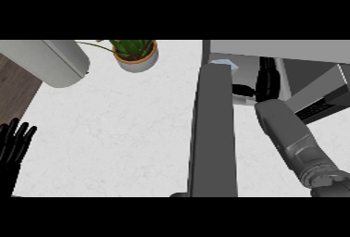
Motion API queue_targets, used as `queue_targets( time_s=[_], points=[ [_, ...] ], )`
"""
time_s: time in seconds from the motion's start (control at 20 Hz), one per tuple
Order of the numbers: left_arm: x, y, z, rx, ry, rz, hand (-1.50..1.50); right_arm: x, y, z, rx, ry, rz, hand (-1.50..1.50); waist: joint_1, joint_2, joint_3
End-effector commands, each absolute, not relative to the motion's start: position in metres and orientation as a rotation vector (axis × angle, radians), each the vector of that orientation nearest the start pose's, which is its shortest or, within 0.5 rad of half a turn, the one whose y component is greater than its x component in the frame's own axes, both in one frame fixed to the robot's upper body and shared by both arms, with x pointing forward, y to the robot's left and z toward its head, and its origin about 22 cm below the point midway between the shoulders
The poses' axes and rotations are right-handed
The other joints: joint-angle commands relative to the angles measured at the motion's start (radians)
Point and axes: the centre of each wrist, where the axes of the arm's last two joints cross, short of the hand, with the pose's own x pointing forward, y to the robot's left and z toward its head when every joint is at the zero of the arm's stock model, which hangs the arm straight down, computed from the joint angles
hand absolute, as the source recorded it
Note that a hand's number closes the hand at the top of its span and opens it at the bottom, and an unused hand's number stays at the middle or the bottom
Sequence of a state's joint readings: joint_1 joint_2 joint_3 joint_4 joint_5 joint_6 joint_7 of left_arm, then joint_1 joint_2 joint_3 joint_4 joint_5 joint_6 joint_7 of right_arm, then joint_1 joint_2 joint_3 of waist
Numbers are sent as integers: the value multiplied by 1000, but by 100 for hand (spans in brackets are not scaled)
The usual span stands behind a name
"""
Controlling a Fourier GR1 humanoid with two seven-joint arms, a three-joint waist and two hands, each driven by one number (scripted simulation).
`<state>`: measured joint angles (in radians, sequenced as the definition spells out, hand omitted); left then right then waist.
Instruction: Pick up the milk, place it into the microwave and close the microwave
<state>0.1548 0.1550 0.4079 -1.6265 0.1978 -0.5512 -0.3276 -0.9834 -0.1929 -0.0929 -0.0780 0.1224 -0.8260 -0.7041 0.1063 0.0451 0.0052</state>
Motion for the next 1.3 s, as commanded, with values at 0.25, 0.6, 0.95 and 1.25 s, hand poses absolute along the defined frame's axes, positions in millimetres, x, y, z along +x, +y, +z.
queue_targets(
  time_s=[0.25,0.6,0.95,1.25],
  points=[
    [165,373,12,-72,-1870,-54,-150,395,-232,-39,-852,-1811,243,-150,-28,-13,0],
    [142,365,8,-92,-1884,-46,-150,382,-210,-59,-594,-1866,173,-150,-57,-30,-2],
    [135,351,13,-170,-1822,-134,-150,364,-198,-79,-422,-1879,101,-150,-80,-40,-3],
    [138,323,7,-332,-1824,-154,-150,332,-193,-111,-186,-1865,53,-150,-94,-44,-4]
  ],
)
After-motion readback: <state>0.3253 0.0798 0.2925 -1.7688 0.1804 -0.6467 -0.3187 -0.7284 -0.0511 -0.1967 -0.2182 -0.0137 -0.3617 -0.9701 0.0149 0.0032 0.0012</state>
